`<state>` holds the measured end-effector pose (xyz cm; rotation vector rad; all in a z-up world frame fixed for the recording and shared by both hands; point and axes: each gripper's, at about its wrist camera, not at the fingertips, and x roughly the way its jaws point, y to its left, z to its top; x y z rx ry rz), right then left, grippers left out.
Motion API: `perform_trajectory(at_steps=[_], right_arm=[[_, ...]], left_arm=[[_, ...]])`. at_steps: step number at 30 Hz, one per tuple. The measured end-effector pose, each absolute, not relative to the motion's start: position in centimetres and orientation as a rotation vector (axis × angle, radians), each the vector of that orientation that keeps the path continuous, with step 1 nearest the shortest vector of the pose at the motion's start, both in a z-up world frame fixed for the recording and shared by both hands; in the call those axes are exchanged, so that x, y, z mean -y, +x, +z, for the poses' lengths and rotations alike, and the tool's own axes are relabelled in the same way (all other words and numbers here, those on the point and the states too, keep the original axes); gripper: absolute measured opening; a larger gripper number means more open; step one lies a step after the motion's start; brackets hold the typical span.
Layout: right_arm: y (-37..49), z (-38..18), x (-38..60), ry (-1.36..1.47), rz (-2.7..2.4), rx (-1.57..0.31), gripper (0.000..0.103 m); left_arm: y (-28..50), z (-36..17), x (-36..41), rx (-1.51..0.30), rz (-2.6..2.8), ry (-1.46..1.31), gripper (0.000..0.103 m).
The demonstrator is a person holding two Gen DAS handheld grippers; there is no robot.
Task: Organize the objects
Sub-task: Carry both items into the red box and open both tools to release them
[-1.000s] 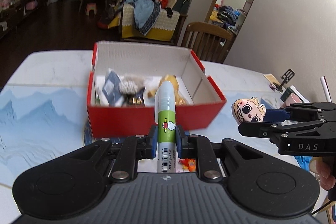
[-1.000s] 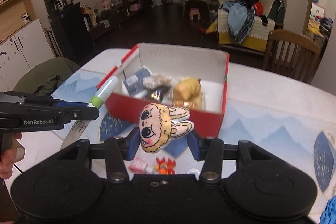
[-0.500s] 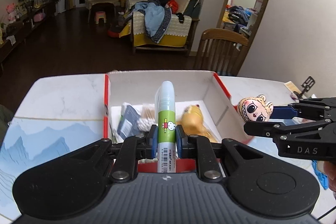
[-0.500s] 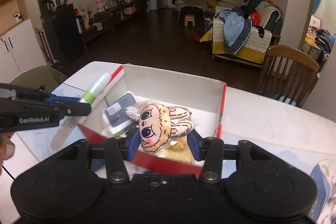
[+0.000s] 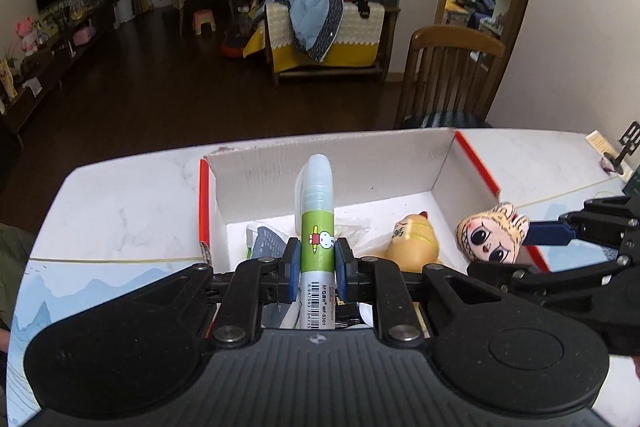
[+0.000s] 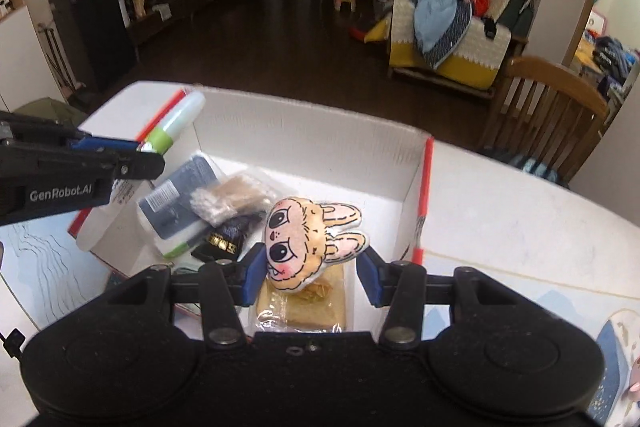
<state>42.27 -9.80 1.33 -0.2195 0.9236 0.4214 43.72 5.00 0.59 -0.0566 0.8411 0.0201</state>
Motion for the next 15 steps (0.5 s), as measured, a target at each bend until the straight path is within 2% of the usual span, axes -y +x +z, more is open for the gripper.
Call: perform_trajectory(at_steps=[15], right_arm=[[44.0,-3.6,8.5,-0.274,0.424,-1.055,0.049]], left_arm=[[46.9,-4.1,-4.7,-0.954,0.050,0.003,0.016]])
